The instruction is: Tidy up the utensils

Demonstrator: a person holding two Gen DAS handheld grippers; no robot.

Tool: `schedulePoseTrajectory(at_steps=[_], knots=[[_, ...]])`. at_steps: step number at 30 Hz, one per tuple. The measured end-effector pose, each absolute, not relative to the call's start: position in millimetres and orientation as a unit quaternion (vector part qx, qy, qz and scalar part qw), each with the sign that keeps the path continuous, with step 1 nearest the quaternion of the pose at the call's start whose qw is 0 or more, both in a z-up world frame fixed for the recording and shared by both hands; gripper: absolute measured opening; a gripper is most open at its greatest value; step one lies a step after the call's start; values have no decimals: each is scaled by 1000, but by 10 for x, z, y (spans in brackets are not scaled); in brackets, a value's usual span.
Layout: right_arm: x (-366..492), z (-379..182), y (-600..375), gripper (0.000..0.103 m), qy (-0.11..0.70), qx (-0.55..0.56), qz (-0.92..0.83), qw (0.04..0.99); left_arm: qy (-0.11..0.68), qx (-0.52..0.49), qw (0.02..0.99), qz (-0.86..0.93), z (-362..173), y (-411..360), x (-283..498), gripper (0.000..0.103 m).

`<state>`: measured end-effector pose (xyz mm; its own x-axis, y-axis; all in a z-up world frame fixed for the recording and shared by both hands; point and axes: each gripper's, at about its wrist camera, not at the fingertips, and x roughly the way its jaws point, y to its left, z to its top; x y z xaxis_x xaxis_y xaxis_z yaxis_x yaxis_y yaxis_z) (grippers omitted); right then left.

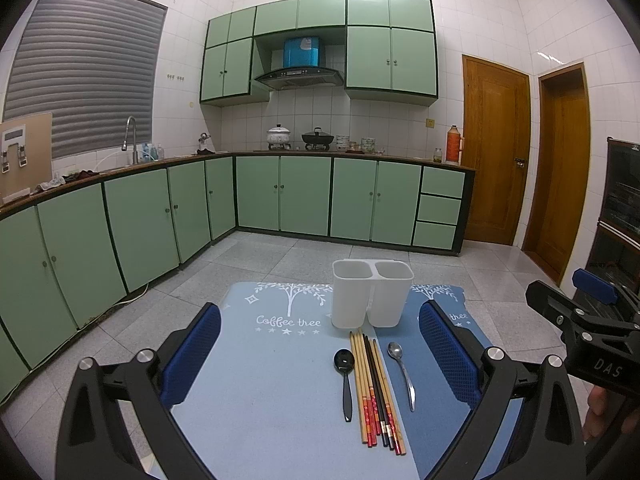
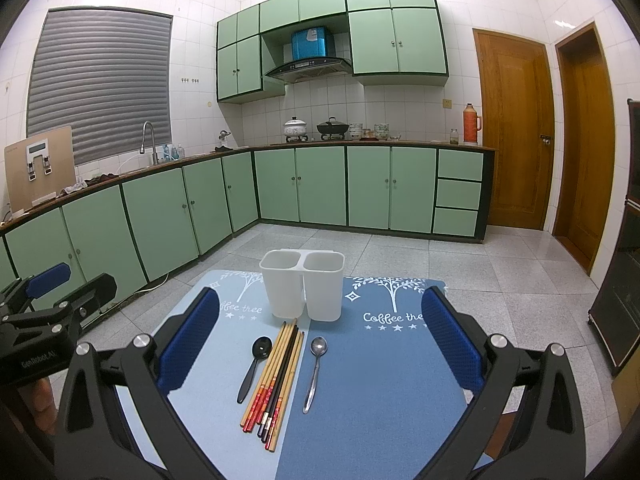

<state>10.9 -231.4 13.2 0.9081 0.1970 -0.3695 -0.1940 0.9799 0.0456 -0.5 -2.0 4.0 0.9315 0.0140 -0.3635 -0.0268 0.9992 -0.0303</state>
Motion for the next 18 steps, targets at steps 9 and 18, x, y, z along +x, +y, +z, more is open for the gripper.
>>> schedulePoseTrajectory(at_steps=[9,18], knots=[[110,191,-2337,98,192,3,101,976,187,-18,982,11,45,-9,11,97],[219,9,-2311,98,212,0,98,972,214,-14,977,21,-54,125,171,97]])
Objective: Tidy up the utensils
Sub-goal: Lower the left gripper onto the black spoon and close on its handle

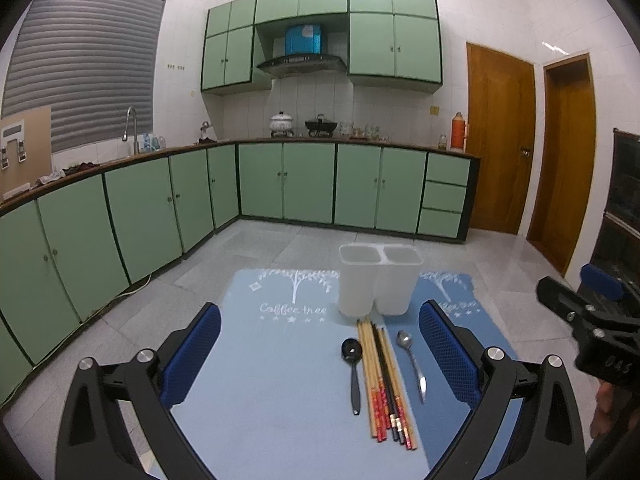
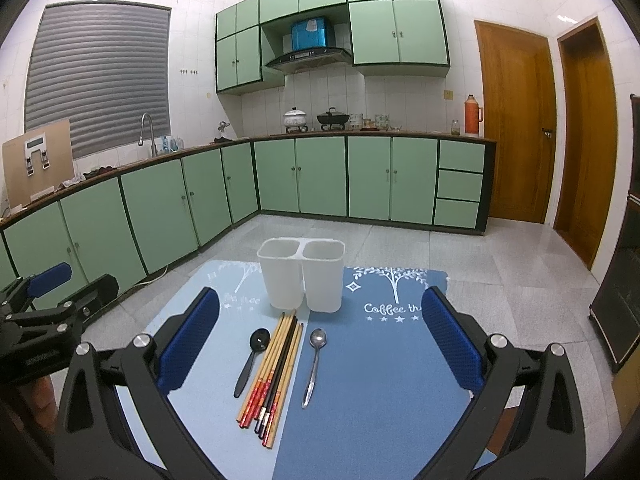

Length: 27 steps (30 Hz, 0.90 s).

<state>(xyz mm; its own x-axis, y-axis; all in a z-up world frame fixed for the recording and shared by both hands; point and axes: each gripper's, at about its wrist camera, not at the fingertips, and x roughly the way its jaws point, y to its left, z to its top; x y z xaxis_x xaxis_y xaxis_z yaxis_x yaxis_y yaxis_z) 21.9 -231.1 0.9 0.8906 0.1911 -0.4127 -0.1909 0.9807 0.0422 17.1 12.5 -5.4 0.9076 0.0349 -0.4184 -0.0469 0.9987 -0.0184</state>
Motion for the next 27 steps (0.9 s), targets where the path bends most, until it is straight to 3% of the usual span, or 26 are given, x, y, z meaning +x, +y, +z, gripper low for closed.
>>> schedulePoseTrajectory(at_steps=[13,20,27], knots=[[892,-649,-2239,98,321,-4,92,943,325,-7,945,26,-746,225,802,95],[1509,-1075,-2183,81,392,-7,105,914,393,0,919,11,-1239,154,1407,89],[1908,-1496,-2207,79,448,-2,104,888,466,-4,885,-13,-1795,73,1855,86]])
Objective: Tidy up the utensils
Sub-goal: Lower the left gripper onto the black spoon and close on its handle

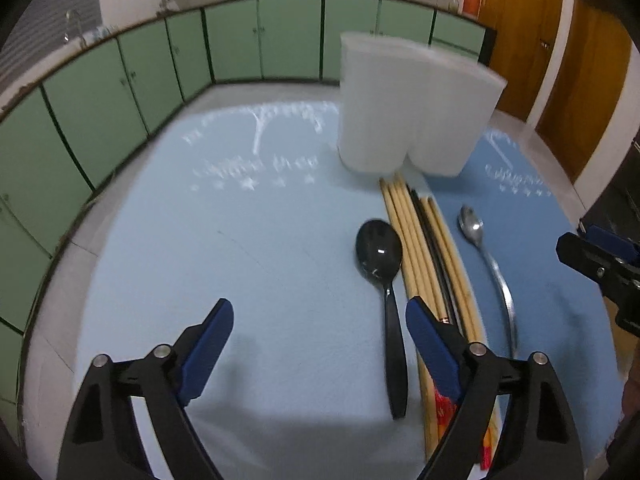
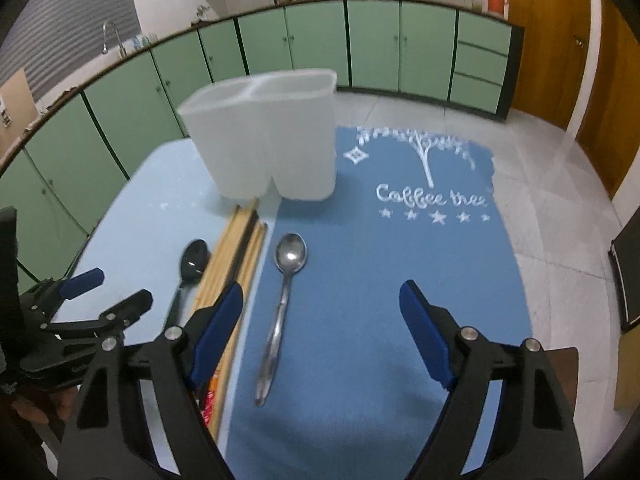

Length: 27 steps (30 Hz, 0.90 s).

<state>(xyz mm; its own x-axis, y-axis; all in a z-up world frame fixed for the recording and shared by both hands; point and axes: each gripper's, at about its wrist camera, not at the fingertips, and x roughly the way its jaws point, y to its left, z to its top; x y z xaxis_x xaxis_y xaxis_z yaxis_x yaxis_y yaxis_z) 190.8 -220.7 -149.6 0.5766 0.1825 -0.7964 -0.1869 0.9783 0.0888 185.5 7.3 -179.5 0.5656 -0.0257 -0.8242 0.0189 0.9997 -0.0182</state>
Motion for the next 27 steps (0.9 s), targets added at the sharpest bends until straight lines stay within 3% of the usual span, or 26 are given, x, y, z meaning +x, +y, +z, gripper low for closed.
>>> schedulePoseTrajectory(at_steps=[17,27], knots=[[2262,-1758,-2059,78,465,-16,116,877,487,12,873,3,-2083,116,2139,86],[2519,-1962,-1931,64,498,-11,124,858,483,0,876,0,-2012,124,2382,86]])
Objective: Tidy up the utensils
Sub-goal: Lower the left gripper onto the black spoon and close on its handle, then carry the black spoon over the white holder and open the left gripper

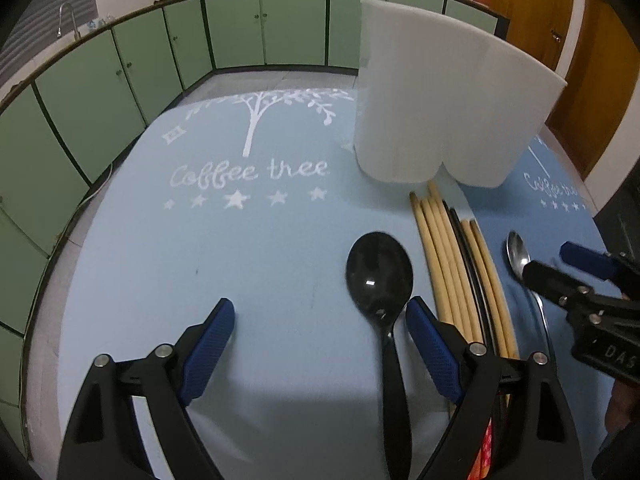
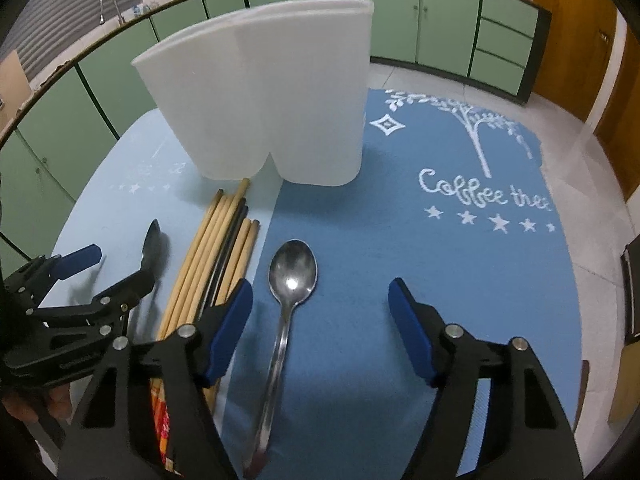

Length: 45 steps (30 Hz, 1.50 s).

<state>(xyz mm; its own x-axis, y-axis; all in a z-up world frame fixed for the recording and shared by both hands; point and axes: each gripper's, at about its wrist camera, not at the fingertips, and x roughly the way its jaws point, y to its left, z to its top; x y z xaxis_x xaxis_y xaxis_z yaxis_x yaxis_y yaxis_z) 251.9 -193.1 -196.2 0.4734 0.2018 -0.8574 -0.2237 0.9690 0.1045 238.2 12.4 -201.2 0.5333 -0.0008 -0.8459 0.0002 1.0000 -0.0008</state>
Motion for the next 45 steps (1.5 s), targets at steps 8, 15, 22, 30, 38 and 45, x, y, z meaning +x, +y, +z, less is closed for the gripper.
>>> schedulePoseTrajectory(at_steps=[8,15,22,30,38,45], knots=[[2610,-2031,-1817,56,507,-23,121,853,480,-6,877,-5,-1983,69,2538,86],[2617,-2026,-1735,44,509,-30,110,853,491,-20,871,-3,-2058,108,2621,86],[2596,-2033,-1687,44,516,-28,104,850,495,-11,869,-1,-2090,68,2729,86],[2675,-2018,-1842,28,519,-8,118,847,496,-41,867,-19,-1974,128,2674,39],[2464,-1859,-2059,28,473,6,129,872,451,-66,888,-55,-1768,128,2339,35],[2289,-1517,-2144,27,418,11,134,898,375,-40,924,-58,-1393,29,2036,34]])
